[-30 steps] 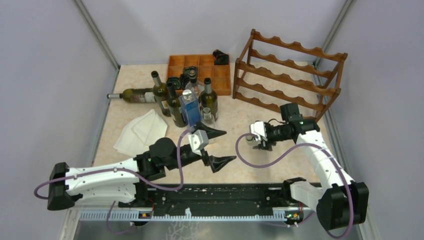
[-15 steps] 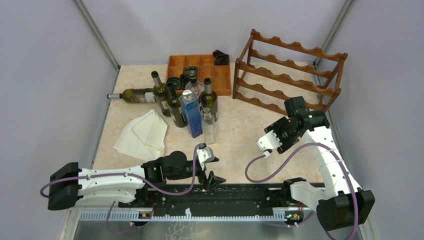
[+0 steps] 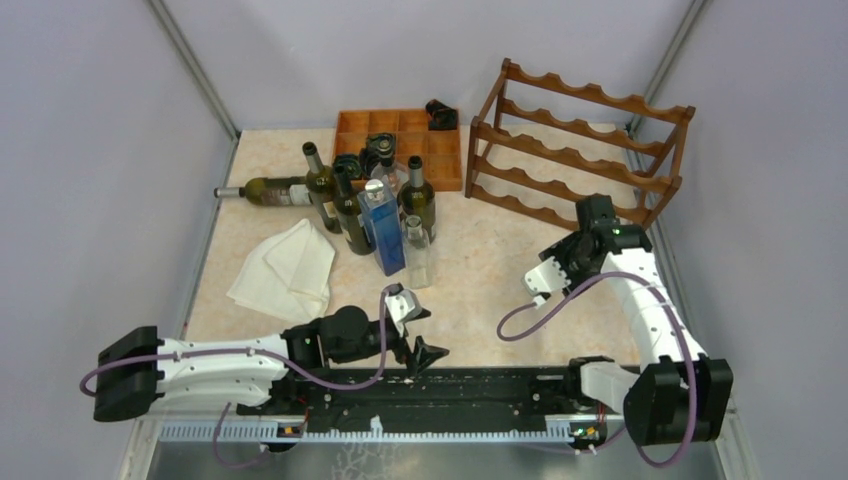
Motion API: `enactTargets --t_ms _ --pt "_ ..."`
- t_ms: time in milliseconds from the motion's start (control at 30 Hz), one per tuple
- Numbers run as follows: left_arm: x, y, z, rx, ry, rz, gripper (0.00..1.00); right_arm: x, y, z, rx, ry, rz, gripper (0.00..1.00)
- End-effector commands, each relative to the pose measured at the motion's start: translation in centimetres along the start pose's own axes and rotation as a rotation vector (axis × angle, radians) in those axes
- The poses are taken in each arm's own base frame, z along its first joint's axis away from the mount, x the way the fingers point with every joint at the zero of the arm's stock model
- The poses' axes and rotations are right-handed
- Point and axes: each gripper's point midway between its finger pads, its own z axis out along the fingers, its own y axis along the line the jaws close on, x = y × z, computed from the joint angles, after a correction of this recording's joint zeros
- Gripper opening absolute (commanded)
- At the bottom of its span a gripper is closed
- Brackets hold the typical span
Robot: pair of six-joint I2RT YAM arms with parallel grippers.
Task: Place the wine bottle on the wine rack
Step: Pick up the wine bottle from the center of the board.
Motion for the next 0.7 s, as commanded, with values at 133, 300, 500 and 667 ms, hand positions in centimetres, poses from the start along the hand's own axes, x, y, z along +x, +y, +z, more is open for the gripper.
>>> enactTargets --t_ms 133,300,500,667 --pt "-1.2 0.0 0.1 -0.014 -0.051 -0.024 0.99 2.4 -2.6 0.7 0.108 0.029 -0.324 0.0" --pt "-1.0 0.1 0.5 -0.019 -0.035 -0.023 0.99 2.7 -3.0 1.5 0.138 0.014 -0.368 0.0" --pt "-0.9 0.2 0.9 -0.032 -0.021 -0.026 0.99 2.6 -3.6 1.5 0.146 0.006 -0.422 0.0" --pt "-0.7 0.3 1.2 -0.035 -0.006 -0.022 0.99 3.0 -4.4 1.3 0.146 0.013 -0.473 0.0"
